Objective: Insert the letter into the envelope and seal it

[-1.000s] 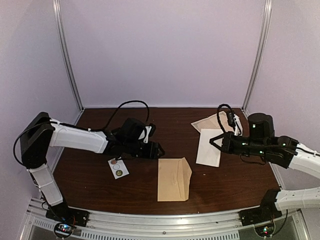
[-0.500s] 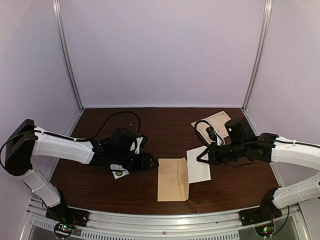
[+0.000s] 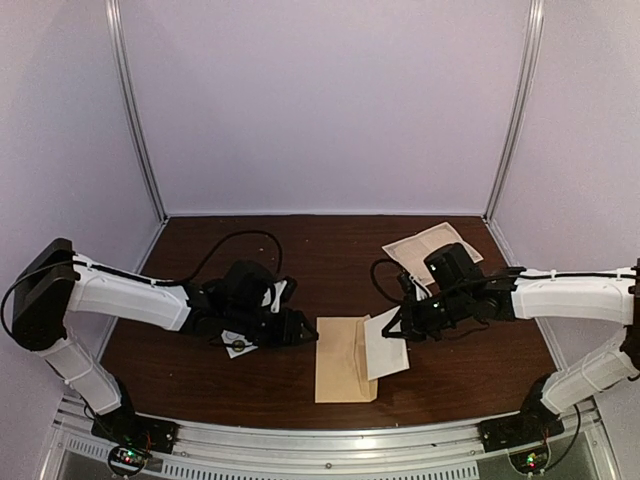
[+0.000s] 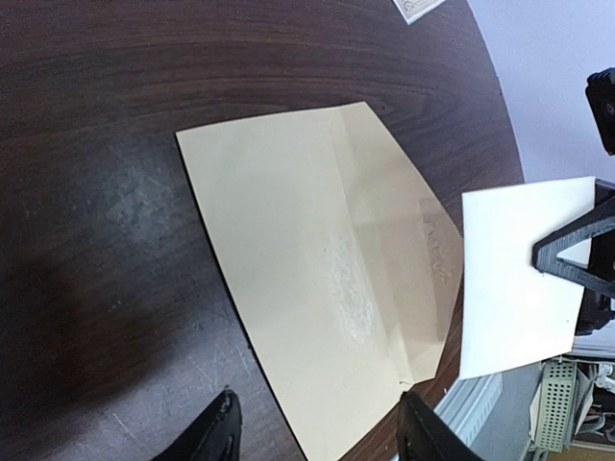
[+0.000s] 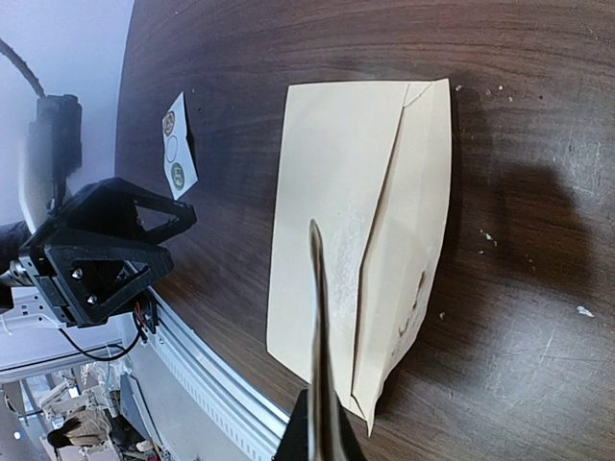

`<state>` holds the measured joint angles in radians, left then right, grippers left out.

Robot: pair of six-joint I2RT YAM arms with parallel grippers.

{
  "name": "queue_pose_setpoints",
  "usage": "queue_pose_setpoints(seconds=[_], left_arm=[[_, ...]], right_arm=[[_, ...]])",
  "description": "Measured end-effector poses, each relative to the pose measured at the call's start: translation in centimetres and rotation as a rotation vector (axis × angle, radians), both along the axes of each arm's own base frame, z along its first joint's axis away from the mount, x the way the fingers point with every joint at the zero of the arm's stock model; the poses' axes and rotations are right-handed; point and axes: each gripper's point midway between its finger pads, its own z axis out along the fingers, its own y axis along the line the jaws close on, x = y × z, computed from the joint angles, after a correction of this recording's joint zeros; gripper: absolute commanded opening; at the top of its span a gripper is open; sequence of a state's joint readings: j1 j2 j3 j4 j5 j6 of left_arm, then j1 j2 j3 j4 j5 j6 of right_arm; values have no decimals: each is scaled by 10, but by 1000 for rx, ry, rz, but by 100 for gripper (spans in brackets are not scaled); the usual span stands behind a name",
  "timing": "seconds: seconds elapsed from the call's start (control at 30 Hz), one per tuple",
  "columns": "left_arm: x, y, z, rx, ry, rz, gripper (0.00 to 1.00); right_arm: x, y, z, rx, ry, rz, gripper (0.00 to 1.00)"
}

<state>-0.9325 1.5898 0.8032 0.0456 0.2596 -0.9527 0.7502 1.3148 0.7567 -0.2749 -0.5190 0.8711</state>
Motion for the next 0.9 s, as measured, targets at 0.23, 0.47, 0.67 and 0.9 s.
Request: queue_pose_setpoints(seconds=[0.23,0.47,0.67,0.9], left_arm=[[-3,0,-18,29,34,-11,52],[-7,0,-37,58,71,-23,47],[-8,1,-47,76,87,-27,43],[-15,-4,-55,84,100,-50,41]], right_arm=[[6,5,-12,-8,23,-16,0],[10,5,-27,-32,30,-28,0],[9,0,-46,-77,56,-37,0],[7,-5,-62,-116,74,-46,0]])
